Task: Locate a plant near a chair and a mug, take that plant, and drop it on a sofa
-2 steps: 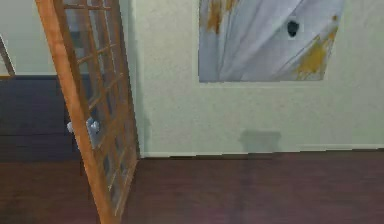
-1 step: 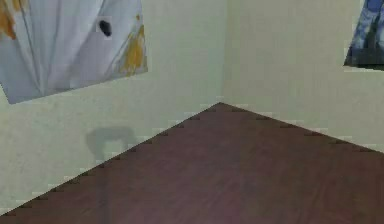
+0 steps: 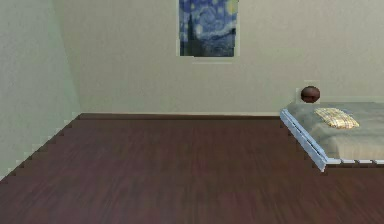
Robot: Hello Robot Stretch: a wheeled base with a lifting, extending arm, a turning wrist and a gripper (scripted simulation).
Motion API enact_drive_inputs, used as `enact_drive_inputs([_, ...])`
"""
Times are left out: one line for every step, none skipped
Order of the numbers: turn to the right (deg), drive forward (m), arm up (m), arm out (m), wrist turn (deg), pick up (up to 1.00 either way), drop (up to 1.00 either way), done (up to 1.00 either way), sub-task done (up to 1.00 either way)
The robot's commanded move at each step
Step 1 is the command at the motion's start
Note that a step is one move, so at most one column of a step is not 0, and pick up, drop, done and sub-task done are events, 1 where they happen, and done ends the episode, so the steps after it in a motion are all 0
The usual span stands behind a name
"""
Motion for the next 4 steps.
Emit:
enact_drive_inputs([0.0,0.10,0.00,0.00,0.0,0.00,0.00,0.00,0.00])
enact_drive_inputs([-45.0,0.00,0.00,0.00,0.0,0.00,0.00,0.00,0.00])
enact_drive_inputs([-36.0,0.00,0.00,0.00,0.0,0.00,0.00,0.00,0.00])
enact_drive_inputs([0.0,0.15,0.00,0.00,0.0,0.00,0.00,0.00,0.00])
